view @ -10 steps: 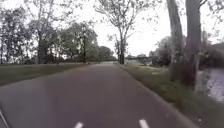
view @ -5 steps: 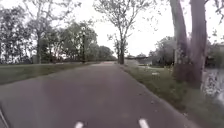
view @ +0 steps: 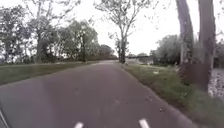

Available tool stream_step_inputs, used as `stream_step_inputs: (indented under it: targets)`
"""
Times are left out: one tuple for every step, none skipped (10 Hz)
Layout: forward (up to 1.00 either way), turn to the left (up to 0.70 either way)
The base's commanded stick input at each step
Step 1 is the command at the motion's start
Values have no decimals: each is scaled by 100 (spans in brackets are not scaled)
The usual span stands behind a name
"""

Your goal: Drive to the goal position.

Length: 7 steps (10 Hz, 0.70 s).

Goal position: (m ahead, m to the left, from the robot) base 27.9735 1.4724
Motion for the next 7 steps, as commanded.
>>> stream_step_inputs:
  targets:
    - [70,0]
    - [70,0]
    - [70,0]
    - [70,0]
    - [70,0]
    - [70,0]
    - [70,0]
